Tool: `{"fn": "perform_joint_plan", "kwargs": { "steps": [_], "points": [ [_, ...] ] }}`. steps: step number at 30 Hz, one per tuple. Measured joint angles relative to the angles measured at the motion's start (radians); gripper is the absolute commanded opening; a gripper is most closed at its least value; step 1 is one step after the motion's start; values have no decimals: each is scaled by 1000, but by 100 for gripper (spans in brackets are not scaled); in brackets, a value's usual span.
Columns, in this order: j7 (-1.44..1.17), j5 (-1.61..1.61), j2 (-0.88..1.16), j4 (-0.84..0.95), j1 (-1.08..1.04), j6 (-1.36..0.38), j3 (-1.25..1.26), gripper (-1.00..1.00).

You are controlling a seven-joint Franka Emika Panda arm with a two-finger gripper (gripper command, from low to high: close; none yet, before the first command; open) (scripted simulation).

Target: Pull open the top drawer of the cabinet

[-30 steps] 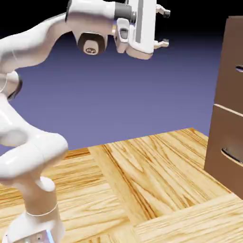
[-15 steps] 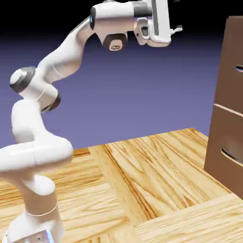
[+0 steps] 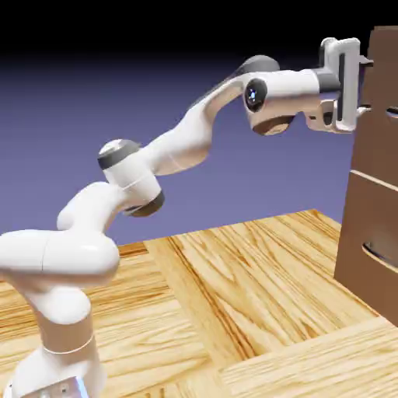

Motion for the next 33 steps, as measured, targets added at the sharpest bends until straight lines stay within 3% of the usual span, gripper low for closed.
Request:
{"fn": "perform_joint_plan", "kwargs": {
  "steps": [3, 9, 10, 12, 33],
  "points": [
    [14, 67, -25, 26, -56, -21, 28, 0],
    [55, 74, -6, 244, -175, 76, 40, 0],
    [59, 75, -4, 265, -187, 85, 42, -100],
    [59, 75, -4, 265, -187, 85, 42, -100],
    [-62, -6, -76, -496, 232, -257, -53, -100]
  ]
}}
